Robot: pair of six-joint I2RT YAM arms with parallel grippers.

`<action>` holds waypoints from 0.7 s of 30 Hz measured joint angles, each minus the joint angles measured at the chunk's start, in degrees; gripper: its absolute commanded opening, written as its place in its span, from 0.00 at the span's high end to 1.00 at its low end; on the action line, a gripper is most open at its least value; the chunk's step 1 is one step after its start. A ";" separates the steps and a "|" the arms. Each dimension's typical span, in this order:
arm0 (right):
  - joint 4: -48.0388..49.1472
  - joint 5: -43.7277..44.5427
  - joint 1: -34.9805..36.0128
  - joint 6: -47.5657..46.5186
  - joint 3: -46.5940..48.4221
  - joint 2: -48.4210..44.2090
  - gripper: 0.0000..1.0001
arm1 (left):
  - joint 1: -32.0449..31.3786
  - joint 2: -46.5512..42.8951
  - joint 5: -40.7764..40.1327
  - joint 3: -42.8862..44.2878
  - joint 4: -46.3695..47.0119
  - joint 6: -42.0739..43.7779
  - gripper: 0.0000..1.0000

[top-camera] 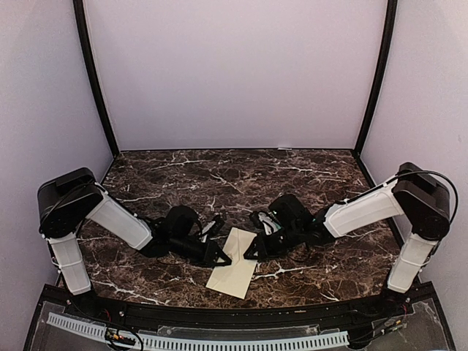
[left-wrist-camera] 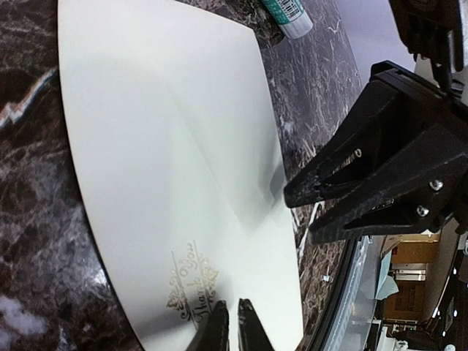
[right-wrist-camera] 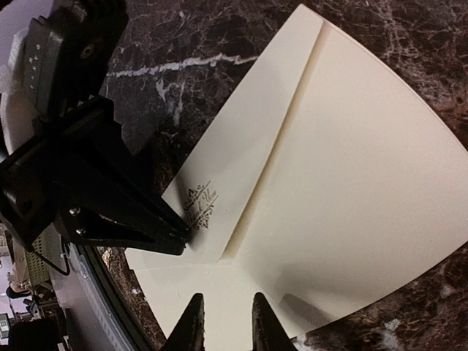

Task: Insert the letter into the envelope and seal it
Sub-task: Seal the envelope flap on the envelope.

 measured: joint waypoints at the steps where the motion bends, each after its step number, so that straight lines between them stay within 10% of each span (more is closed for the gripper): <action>1: 0.02 0.04 0.00 0.02 0.00 -0.24 0.81 | 0.00 0.00 -0.24 -0.04 -0.04 0.13 0.96; 21: 5.33 -3.58 0.35 0.66 6.47 7.91 1.00 | 0.00 -0.02 -0.76 -0.33 0.13 1.22 0.97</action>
